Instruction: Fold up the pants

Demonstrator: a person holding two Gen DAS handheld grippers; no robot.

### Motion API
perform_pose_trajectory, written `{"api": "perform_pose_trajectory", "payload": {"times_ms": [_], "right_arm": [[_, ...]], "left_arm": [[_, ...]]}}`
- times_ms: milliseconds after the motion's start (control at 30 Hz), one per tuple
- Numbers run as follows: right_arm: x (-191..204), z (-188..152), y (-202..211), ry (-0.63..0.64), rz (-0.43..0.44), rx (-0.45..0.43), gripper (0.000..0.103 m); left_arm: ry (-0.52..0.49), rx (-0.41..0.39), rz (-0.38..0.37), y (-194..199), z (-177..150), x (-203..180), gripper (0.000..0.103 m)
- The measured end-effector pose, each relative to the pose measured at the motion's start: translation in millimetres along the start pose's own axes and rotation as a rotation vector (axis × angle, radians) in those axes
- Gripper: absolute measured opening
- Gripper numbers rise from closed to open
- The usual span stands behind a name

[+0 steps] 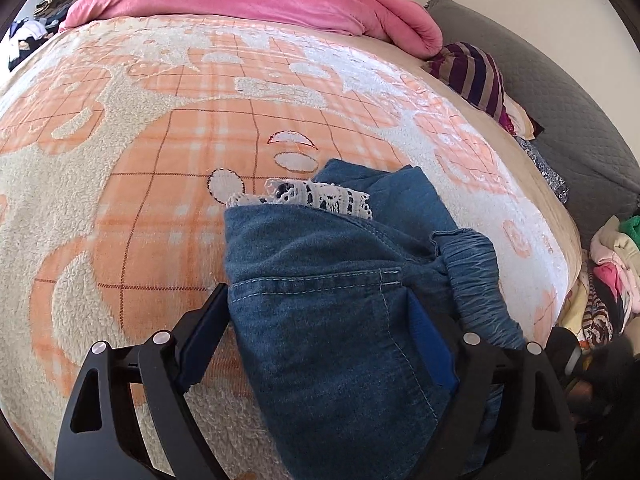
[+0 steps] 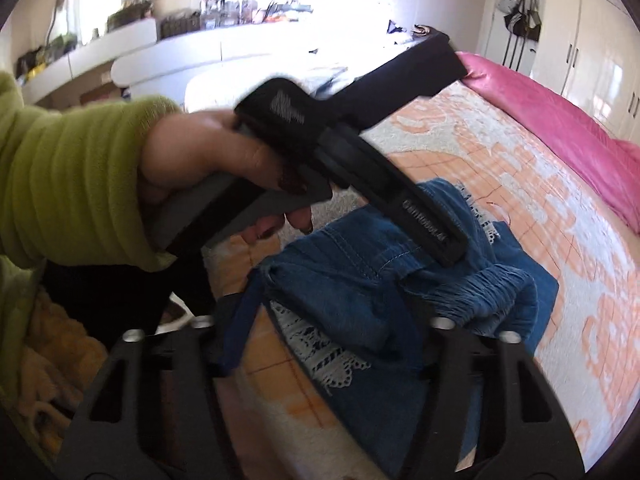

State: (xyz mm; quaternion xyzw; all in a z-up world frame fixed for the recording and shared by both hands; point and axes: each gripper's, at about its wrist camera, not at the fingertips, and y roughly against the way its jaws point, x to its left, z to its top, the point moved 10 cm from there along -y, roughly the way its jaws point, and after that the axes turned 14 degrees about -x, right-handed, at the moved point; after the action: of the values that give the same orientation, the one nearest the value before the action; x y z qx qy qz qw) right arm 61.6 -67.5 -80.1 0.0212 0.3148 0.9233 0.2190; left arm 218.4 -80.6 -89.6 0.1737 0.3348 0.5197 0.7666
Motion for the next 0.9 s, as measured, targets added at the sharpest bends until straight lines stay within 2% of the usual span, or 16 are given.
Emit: {"api": "perform_pose_trajectory", "payload": {"times_ms": [33,133,233,333,400,433,467,533,633,767,900], "right_arm": [[6,-3,0,-0.006,0.027,0.012,0.011],[19,-10,11,0.001,0.073,0.016,0.009],[13,-26,10,-0.037,0.051,0.051,0.009],[10,-26,14,-0.115,0.057,0.033,0.010],[6,-15,28,-0.153,0.052,-0.018,0.025],[1,-6,41,-0.173,0.028,-0.069,0.042],[-6,0,51,-0.192,0.001,-0.107,0.053],[-25,10,73,-0.253,-0.052,-0.180,0.056],[-62,7,95,-0.363,-0.170,-0.229,0.071],[-113,-18,108,-0.522,-0.297,-0.205,0.074],[-143,-42,108,-0.617,-0.352,-0.165,0.076]], "left_arm": [[0.000,0.000,0.001,0,0,0,0.084],[-0.002,-0.002,0.001,0,0,-1,0.086],[0.000,-0.005,0.001,-1,0,-1,0.086],[-0.003,-0.013,0.008,0,1,-2,0.086],[-0.005,-0.020,0.007,4,1,-4,0.086],[-0.007,-0.024,0.004,6,1,-5,0.086],[-0.010,-0.028,0.003,8,2,-5,0.087],[-0.021,-0.041,0.006,13,3,-7,0.087],[-0.032,-0.066,0.006,22,6,-11,0.089],[-0.050,-0.100,0.005,36,10,-17,0.090],[-0.076,-0.115,0.015,46,9,-21,0.092]]}}
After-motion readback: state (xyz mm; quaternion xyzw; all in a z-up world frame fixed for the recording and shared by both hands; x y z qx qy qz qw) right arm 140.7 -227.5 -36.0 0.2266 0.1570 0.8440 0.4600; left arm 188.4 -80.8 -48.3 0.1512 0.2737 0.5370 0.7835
